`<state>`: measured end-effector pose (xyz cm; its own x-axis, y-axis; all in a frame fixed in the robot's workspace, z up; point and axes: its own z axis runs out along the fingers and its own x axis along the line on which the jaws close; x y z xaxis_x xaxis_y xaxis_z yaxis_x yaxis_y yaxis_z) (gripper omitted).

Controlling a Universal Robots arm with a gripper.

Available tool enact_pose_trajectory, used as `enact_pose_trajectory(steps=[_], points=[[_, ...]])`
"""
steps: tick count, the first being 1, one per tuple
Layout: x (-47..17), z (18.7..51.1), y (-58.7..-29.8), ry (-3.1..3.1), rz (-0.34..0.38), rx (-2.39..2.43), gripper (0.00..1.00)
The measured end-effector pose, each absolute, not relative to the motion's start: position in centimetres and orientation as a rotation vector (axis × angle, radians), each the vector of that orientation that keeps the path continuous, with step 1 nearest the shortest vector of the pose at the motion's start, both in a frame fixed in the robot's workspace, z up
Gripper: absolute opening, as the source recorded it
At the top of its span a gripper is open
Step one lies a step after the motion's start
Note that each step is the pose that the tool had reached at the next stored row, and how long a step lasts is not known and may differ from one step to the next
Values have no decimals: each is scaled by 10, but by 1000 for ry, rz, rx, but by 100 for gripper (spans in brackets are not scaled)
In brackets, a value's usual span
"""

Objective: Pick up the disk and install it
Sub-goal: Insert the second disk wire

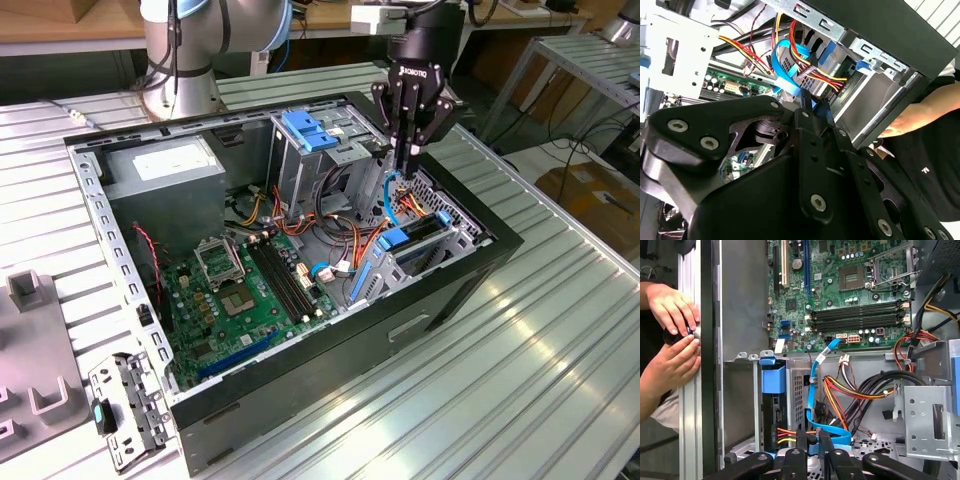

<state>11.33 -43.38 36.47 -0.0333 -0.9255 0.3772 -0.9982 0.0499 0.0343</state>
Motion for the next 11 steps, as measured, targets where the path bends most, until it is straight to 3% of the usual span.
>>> enact_pose_trajectory(steps=[3, 4, 11], points=[[113, 361, -434, -2032, 350, 1946, 22], [113, 361, -434, -2032, 350, 1945, 16], [113, 361, -434, -2032, 350, 1946, 16]])
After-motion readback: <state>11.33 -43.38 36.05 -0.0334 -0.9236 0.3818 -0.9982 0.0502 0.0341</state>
